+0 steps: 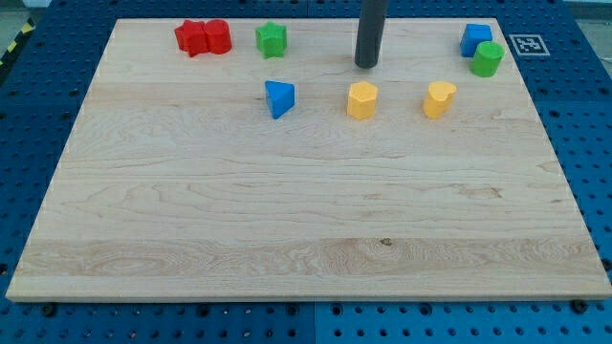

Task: Push the red star and red circle down a bit

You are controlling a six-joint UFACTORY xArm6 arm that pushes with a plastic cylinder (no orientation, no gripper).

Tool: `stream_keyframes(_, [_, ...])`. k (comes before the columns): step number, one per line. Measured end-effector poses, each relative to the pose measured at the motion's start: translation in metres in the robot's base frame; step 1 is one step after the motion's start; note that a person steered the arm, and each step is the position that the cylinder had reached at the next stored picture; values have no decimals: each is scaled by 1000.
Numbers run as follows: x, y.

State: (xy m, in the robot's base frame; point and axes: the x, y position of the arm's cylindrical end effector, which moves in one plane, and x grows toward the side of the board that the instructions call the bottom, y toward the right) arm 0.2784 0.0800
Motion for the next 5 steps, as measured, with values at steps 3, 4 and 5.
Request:
stream_keyframes(3, [-84,-170])
stream_keyframes(4, [-60,-203])
stream_keyframes(5, [-52,-194])
